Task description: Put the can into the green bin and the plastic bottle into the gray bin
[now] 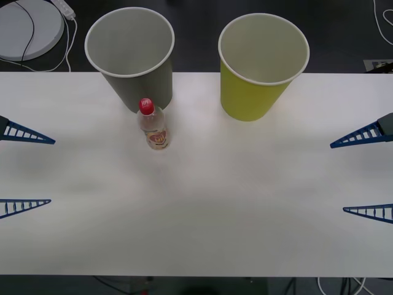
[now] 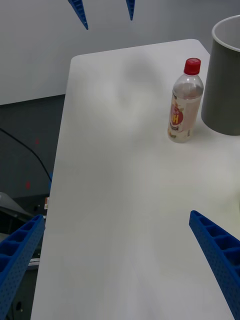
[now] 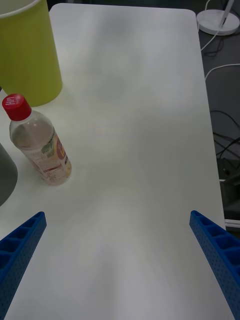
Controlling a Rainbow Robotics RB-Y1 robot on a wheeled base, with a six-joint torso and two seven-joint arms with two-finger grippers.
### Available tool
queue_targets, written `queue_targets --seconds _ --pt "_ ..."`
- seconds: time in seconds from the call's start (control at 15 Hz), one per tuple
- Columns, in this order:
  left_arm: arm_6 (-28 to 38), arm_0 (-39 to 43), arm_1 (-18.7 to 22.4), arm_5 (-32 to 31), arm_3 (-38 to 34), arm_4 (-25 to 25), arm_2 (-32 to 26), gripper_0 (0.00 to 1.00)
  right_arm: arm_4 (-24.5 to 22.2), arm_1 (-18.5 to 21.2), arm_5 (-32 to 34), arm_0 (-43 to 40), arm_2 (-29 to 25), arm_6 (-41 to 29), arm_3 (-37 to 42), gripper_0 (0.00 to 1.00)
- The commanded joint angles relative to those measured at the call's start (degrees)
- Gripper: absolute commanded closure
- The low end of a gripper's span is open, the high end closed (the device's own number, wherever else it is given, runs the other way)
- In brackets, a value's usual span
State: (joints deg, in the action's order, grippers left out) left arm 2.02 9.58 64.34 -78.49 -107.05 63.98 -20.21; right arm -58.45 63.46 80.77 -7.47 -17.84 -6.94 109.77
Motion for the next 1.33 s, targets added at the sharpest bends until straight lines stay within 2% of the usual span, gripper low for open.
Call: queue_targets --seconds 0.07,0.33,0.53,0.73,0.87,1.0,1.33 --pt "0.0 0.0 0.0 0.0 0.0 0.0 0.0 0.0 0.0 0.0 0.0 0.0 0.0 0.0 0.0 0.0" --pt "0.0 1.14 0.44 0.0 0.97 0.44 0.35 0.0 0.0 0.0 0.0 0.0 0.0 0.0 0.0 0.0" --pt "0.08 1.32 3.43 1.05 1.05 0.44 0.53 0.0 0.0 0.0 0.0 0.0 0.0 0.0 0.0 0.0" --pt "1.4 2.02 3.6 4.39 1.32 0.09 0.7 0.0 0.0 0.0 0.0 0.0 0.0 0.0 0.0 0.0" --pt "2.55 2.02 3.6 8.88 1.67 -1.14 3.34 0.0 0.0 0.0 0.0 0.0 0.0 0.0 0.0 0.0" --pt "2.81 2.02 3.16 13.27 2.55 -3.69 6.06 0.0 0.0 0.0 0.0 0.0 0.0 0.0 0.0 0.0" --pt "2.63 1.93 -1.67 19.16 2.55 -4.13 8.7 0.0 0.0 0.0 0.0 0.0 0.0 0.0 0.0 0.0"
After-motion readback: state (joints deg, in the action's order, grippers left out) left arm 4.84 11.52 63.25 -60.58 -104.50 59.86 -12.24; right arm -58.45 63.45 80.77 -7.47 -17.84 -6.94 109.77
